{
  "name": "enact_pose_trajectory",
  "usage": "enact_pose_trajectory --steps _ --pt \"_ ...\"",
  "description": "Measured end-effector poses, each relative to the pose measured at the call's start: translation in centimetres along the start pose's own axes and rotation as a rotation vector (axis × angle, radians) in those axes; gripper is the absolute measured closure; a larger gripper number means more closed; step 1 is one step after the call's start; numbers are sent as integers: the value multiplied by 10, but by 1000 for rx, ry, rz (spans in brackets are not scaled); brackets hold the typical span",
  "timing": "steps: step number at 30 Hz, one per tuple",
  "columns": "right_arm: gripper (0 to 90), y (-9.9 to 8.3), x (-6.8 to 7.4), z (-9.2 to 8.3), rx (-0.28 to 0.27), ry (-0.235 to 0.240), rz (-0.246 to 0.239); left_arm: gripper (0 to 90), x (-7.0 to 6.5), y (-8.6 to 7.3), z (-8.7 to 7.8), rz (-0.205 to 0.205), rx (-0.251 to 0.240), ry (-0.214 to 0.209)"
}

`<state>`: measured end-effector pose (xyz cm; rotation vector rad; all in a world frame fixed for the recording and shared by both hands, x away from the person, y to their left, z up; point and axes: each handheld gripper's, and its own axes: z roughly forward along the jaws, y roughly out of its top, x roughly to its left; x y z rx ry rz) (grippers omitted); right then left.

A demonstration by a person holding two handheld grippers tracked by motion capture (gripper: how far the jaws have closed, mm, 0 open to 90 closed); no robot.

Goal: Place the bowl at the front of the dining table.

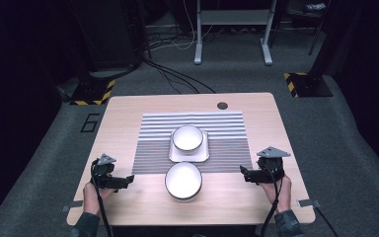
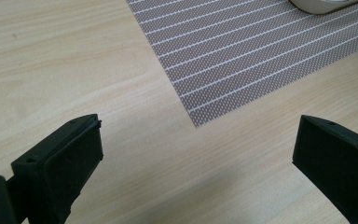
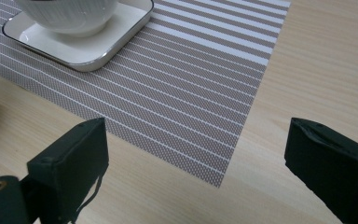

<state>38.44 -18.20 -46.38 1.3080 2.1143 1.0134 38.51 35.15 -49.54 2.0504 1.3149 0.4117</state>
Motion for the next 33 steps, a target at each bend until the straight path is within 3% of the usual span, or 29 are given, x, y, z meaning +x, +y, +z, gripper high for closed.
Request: enact_pose_trajectory --steps 5,13,22,26,28,33 --pt "63 -15 -3 -2 -10 -25 12 10 2 -12 0 12 -13 -10" --pt "43 -40 -12 -2 26 -57 39 5 6 -30 -1 -3 -23 -3" --pt "26 -59 -25 -2 60 -95 67 0 10 -43 1 12 -14 39" --pt "6 -65 -28 5 102 -100 59 0 7 -46 2 46 -24 67" --pt "0 -70 -29 10 141 -91 50 0 8 -48 3 42 -42 68" --pt "0 -78 -34 9 93 -76 63 0 9 -49 3 44 -50 68"
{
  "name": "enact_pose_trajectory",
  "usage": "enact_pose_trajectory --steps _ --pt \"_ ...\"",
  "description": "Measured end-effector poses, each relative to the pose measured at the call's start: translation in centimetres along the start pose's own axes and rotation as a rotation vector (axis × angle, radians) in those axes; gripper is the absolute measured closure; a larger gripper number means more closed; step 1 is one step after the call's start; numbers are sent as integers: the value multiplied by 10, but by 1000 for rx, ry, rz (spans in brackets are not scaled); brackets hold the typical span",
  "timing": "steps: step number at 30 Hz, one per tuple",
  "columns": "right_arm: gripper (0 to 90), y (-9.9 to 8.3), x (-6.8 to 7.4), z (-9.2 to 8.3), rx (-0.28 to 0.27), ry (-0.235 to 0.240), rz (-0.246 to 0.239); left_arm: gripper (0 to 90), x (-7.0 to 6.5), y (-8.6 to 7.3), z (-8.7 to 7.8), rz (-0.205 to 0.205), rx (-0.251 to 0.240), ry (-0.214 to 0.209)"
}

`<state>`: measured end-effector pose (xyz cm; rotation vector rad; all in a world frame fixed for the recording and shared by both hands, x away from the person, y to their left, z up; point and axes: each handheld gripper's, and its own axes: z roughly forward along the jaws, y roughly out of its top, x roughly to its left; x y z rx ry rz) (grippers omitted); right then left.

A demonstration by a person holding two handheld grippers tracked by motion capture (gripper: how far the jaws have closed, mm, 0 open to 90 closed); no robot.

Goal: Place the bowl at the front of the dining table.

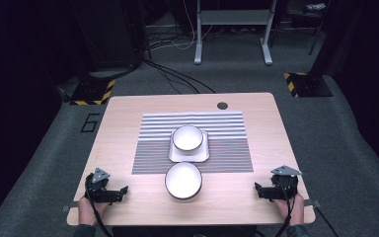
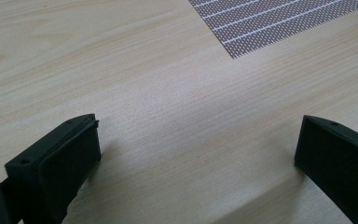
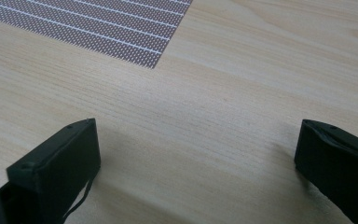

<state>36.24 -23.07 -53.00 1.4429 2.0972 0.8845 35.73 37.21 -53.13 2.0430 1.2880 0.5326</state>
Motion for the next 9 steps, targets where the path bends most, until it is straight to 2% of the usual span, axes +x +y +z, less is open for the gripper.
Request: enact_pose_trajectory --steps 9 --pt "0 0 1 0 -1 -7 5 0 0 2 2 2 -4 -4"
